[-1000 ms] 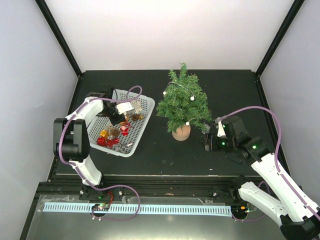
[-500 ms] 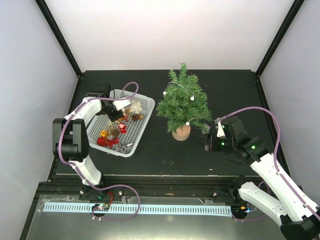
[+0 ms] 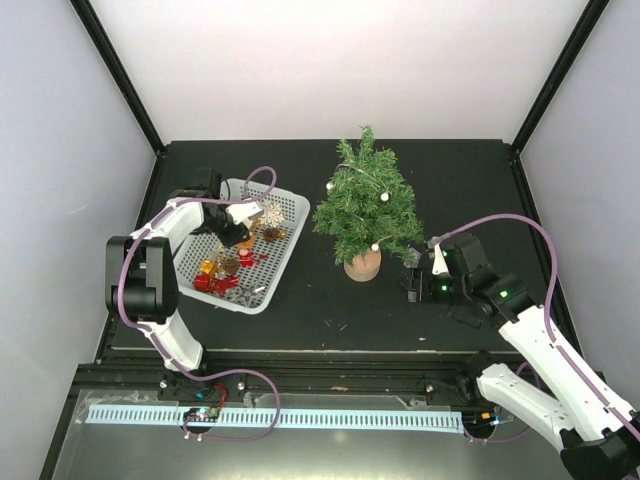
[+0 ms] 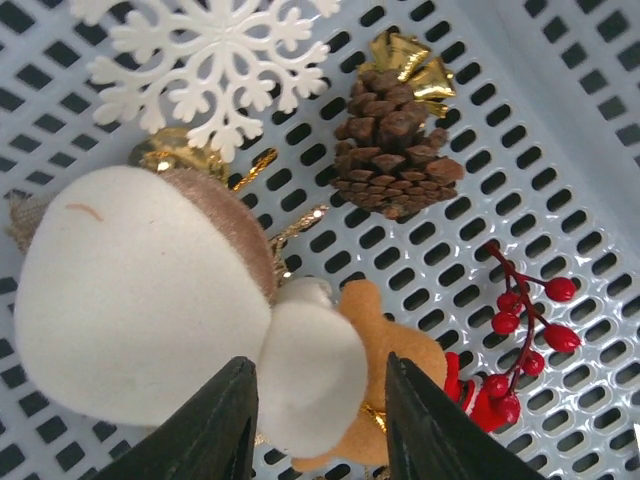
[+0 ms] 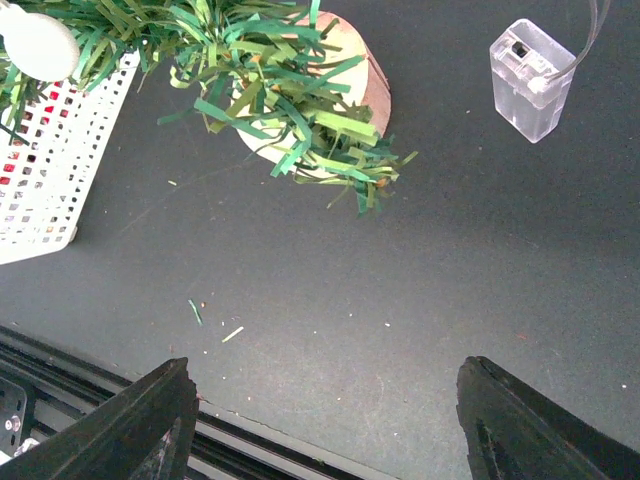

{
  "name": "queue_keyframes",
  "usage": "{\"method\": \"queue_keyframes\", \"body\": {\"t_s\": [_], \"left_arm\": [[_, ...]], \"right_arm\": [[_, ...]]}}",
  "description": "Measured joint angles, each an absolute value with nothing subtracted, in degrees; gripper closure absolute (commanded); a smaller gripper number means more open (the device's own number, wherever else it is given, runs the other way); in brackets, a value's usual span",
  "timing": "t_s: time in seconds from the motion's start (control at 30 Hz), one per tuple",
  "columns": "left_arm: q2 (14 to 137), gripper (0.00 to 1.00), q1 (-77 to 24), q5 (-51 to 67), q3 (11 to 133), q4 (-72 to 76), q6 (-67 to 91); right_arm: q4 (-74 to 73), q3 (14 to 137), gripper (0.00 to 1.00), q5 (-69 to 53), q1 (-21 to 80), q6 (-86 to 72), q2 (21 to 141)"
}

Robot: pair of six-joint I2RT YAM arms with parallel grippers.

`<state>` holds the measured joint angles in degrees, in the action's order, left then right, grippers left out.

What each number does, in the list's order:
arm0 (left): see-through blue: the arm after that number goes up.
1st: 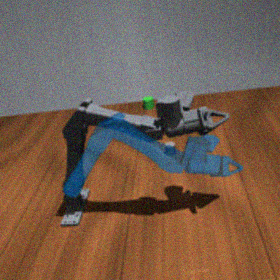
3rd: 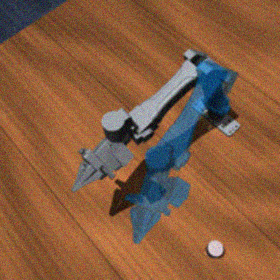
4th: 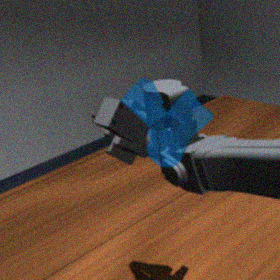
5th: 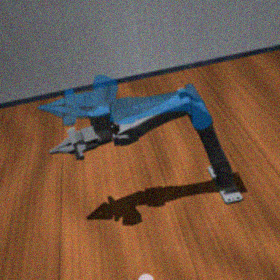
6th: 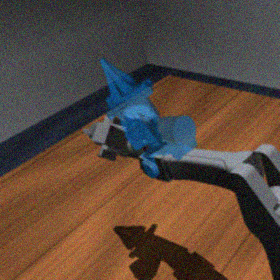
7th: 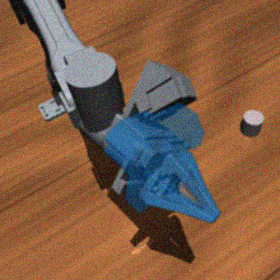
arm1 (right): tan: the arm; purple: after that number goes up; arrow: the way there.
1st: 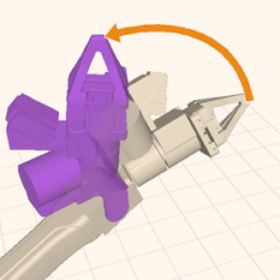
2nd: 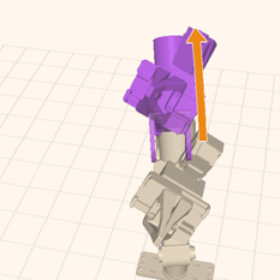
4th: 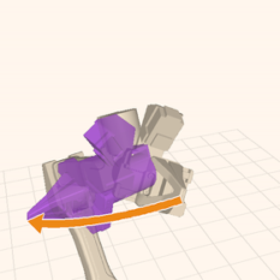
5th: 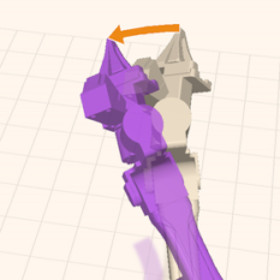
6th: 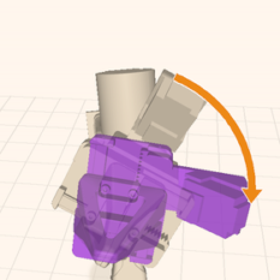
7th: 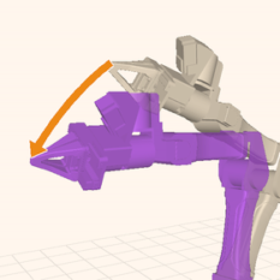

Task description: Decorate the small christmas tree

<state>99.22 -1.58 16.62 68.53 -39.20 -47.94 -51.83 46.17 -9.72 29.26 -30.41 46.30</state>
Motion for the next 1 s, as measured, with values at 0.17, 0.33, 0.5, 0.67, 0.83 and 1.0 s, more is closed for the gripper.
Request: {"method": "queue_keyframes", "body": {"t_s": [0.17, 0.33, 0.5, 0.67, 0.83, 1.0], "left_arm": [[99.0, 0.64, -1.9, 20.1, 68.4, -41.1, -51.0], [97.3, 0.61, -3.2, 23.4, 67.5, -43.8, -54.2], [96.7, 0.59, -4.4, 24.3, 66.5, -44.2, -55.3], [96.7, 0.59, -5.1, 24.2, 64.6, -44.0, -55.4], [97.5, 0.58, -5.4, 23.7, 64.0, -42.9, -55.2], [98.7, 0.60, -5.4, 23.4, 63.9, -41.4, -54.7]], "right_arm": [[-51.8, 46.2, 0.28, -10.2, 29.3, -30.4, 46.8], [-51.6, 46.2, 0.28, -10.7, 29.3, -30.5, 47.0], [-51.4, 46.2, 0.28, -10.9, 29.3, -30.6, 47.0], [-51.4, 46.2, 0.28, -11.2, 29.3, -30.8, 47.0], [-51.4, 46.2, 0.28, -11.3, 29.3, -31.0, 46.9], [-51.4, 46.1, 0.28, -11.6, 29.3, -31.2, 46.7]]}}
